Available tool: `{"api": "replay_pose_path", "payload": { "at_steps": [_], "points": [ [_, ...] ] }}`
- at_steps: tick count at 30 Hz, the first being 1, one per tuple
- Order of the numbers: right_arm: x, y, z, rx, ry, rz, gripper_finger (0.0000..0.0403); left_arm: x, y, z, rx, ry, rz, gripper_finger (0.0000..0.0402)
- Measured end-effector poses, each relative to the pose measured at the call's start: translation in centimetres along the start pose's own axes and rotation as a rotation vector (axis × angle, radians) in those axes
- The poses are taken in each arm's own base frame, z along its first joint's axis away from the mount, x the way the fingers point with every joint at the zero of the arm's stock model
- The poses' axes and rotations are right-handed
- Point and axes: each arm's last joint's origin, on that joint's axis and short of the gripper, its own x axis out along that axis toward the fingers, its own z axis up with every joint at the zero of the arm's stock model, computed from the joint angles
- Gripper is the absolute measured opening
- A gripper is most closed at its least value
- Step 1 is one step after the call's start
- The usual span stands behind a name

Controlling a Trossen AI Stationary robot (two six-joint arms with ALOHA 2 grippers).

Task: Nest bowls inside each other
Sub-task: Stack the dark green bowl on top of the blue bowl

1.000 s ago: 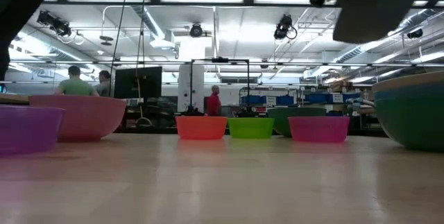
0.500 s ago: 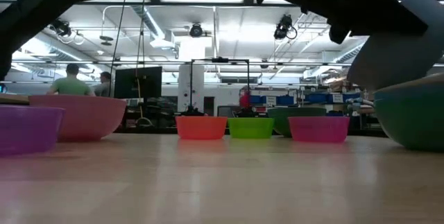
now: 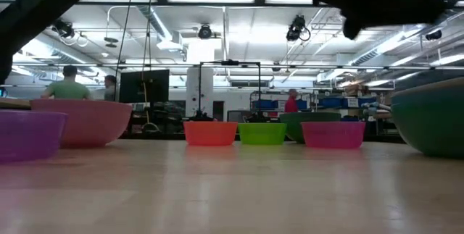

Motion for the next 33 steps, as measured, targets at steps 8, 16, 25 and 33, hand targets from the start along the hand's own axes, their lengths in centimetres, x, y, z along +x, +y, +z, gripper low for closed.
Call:
{"api": "replay_pose_path", "payload": {
  "at_steps": [8,16,25,33],
  "points": [
    [2.7,-0.7,-0.1,-0.033,0.023,-0.158,0.0172,-12.3,0.9,4.6,0.04,0.237,0.174,0.0098],
    [7.3,-3.1,-0.2,-0.028,0.056,-0.373,0.0166,-27.5,-2.0,8.4,-0.122,0.22,0.215,0.0099],
    [15.2,-5.5,-4.0,0.168,0.247,-0.116,0.0164,-40.9,-5.5,9.7,-0.229,0.004,0.512,0.0099],
    [23.2,-8.3,-11.9,0.357,0.795,0.073,0.0164,-44.3,-6.5,8.2,-0.293,0.046,0.589,0.0099]
  ]
}}
